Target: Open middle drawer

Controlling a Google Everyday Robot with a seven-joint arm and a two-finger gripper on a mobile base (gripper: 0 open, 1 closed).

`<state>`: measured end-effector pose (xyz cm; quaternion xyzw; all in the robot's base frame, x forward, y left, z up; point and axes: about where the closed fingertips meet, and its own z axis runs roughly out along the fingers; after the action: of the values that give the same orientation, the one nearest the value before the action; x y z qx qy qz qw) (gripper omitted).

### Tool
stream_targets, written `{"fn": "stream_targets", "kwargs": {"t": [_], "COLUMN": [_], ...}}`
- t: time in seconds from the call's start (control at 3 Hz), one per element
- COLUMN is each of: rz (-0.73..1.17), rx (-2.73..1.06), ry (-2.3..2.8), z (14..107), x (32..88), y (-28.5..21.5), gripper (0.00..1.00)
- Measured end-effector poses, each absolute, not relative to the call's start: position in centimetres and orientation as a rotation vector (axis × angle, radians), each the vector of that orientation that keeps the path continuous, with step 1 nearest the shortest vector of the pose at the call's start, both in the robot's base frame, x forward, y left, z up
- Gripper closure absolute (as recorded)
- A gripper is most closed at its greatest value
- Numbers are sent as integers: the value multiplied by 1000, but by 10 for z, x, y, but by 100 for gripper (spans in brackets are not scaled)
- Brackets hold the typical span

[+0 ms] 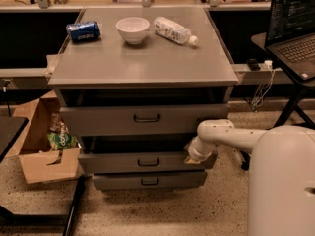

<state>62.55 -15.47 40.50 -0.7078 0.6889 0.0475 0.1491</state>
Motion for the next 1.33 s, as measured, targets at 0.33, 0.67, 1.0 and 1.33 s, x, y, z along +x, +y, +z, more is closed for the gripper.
{"fn": "stream_targets", "kwargs": {"t": [0.33,0.67,1.0,1.33], "rz": [137,141,141,141], "rx": [-2034,-1997,-1997,-1997], "ry": [1980,1961,1961,1961], "z": [408,420,420,420], "x": [626,622,622,622], "y": [-155,-151,-151,-151], "gripper": [96,97,73,50]}}
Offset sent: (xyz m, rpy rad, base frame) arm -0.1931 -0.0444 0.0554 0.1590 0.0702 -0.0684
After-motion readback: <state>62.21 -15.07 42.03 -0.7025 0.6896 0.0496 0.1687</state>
